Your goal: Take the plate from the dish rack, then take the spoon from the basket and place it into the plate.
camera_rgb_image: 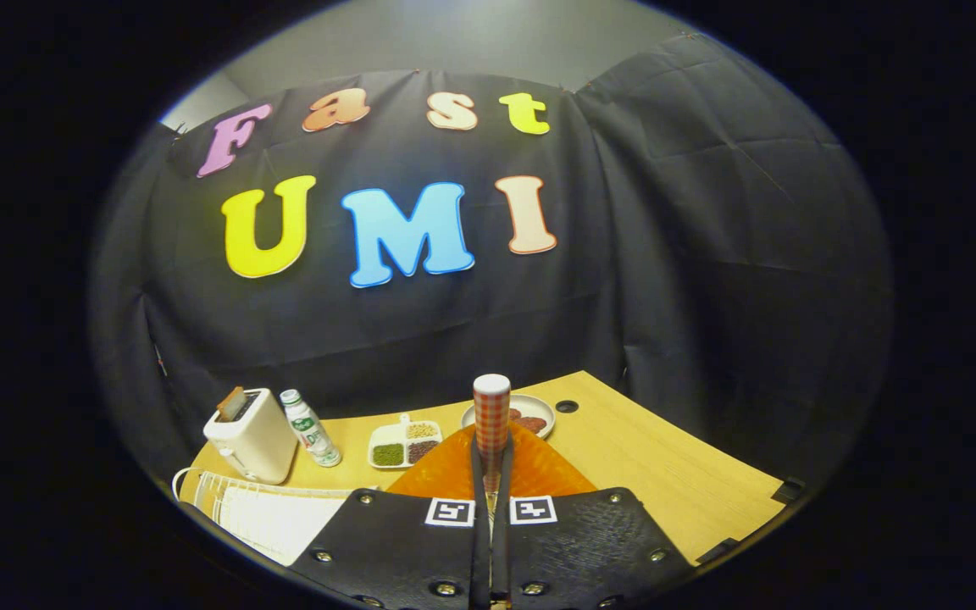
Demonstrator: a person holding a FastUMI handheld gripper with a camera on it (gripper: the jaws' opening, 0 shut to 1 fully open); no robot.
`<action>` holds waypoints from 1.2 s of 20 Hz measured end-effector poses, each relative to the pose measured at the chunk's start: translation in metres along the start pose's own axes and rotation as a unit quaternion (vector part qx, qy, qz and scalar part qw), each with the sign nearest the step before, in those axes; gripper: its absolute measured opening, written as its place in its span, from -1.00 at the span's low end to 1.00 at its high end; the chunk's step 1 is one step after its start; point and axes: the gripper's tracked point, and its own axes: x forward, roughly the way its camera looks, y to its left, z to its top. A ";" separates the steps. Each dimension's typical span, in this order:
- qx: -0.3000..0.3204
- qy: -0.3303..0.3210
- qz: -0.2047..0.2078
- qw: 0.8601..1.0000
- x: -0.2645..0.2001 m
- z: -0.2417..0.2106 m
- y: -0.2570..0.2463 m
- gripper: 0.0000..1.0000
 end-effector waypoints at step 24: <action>-0.084 0.114 0.123 0.982 -0.184 -0.161 0.157 -0.98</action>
